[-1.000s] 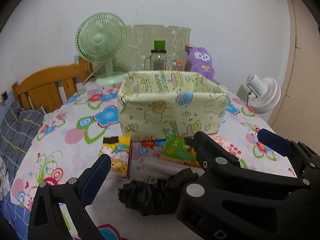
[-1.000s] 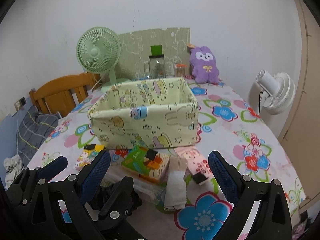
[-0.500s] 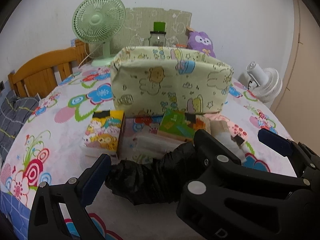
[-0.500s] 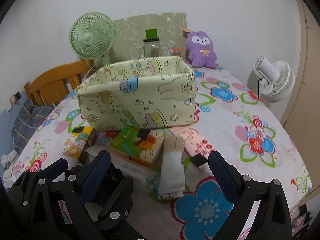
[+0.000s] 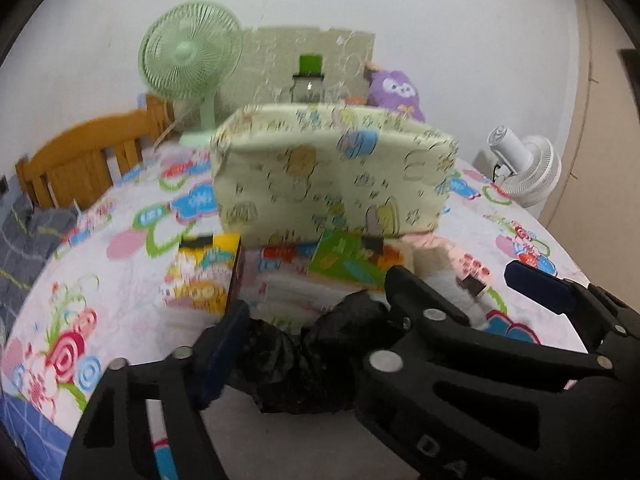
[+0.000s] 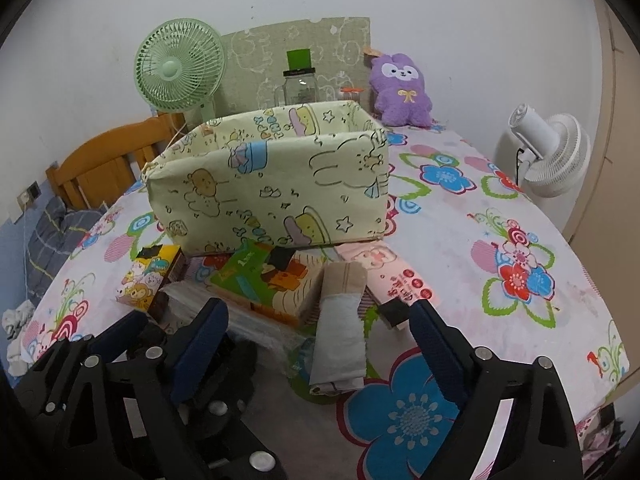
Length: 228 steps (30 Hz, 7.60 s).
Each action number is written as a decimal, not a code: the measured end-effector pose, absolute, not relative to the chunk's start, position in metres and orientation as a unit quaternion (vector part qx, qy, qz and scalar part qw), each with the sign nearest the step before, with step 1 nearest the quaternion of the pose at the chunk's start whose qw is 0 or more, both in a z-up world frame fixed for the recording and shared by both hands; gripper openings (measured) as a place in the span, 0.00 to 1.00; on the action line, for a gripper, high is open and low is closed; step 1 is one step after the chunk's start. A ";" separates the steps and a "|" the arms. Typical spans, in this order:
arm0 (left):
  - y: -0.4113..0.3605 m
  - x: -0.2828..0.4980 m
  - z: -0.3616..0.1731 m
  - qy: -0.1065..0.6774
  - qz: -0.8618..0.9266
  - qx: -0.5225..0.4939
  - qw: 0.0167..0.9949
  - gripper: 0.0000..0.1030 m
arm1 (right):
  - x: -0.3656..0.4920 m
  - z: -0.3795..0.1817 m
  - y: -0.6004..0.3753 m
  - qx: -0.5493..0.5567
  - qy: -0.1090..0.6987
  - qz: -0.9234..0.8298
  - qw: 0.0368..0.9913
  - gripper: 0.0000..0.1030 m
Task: Organize soft objects
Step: 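Grasp the black cloth bundle with the left tool while the right tool grasps the beige cloth strip, then lift the black bundle toward the box with the left tool while the right tool carries the beige strip, then open the left tool to drop the black bundle into the box while the right tool releases the beige strip, then withdraw both tools up and back from the fabric box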
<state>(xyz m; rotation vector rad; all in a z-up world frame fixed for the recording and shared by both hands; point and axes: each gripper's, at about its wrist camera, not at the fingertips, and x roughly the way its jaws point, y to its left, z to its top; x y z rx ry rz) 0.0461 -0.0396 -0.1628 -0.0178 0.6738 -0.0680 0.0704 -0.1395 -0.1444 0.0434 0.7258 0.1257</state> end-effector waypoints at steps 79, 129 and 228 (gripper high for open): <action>-0.030 0.051 -0.094 0.297 -0.047 -0.038 0.953 0.25 | 0.075 -0.076 -0.134 0.046 0.318 0.073 0.944 0.12; -0.031 0.117 -0.030 0.251 -0.035 -0.016 0.967 0.25 | 0.144 -0.009 -0.132 0.044 0.270 0.073 0.959 0.12; -0.027 0.125 -0.031 0.278 -0.036 -0.007 0.960 1.00 | 0.155 -0.005 -0.129 0.012 0.286 0.107 0.952 0.96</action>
